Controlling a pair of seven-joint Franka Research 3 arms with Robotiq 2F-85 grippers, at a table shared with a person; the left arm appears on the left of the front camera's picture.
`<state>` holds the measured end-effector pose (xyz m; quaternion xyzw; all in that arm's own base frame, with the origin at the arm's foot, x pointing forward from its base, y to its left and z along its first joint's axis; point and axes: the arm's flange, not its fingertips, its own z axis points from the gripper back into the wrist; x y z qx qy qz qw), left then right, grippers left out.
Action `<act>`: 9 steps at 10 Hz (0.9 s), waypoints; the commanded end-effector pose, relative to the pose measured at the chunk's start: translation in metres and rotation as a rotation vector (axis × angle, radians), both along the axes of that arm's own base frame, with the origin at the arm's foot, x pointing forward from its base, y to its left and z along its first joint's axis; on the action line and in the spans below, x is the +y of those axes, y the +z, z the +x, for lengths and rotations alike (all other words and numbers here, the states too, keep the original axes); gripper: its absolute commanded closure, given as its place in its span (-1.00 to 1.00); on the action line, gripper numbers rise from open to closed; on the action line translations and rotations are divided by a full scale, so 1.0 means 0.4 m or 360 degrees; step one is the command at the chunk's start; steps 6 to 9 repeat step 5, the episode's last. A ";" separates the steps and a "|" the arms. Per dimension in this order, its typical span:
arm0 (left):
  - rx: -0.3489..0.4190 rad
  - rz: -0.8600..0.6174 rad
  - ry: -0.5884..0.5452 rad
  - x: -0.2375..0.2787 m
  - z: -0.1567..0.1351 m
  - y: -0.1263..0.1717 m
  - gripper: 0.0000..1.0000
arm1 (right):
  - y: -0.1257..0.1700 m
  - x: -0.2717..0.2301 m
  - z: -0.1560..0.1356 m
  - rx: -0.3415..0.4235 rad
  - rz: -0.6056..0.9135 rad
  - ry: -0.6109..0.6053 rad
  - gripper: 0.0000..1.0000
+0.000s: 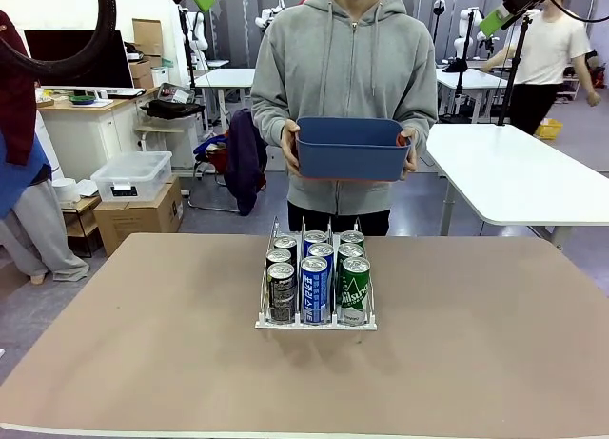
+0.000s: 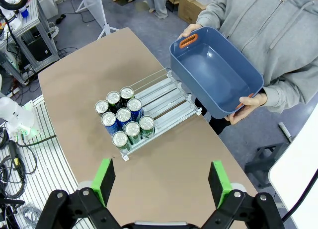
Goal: Fill the beverage cans into the dispenser.
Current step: Place the picked Ionic drink in the line of the Automatic Can Dispenser with the same cans.
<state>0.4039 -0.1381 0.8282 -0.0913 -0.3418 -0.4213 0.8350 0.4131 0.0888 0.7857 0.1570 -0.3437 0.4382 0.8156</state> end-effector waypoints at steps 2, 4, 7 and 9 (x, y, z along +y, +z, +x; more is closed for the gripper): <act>0.0009 0.0001 -0.0001 0.006 -0.001 -0.001 -1.00 | -0.003 -0.001 -0.006 0.0002 -0.0006 0.0011 -1.00; 0.0009 0.0001 -0.0001 0.006 -0.001 -0.001 -1.00 | -0.003 -0.001 -0.006 0.0002 -0.0006 0.0011 -1.00; 0.0009 0.0001 -0.0001 0.006 -0.001 -0.001 -1.00 | -0.003 -0.001 -0.006 0.0002 -0.0006 0.0011 -1.00; 0.0009 0.0001 -0.0001 0.006 -0.001 -0.001 -1.00 | -0.003 -0.001 -0.006 0.0002 -0.0006 0.0011 -1.00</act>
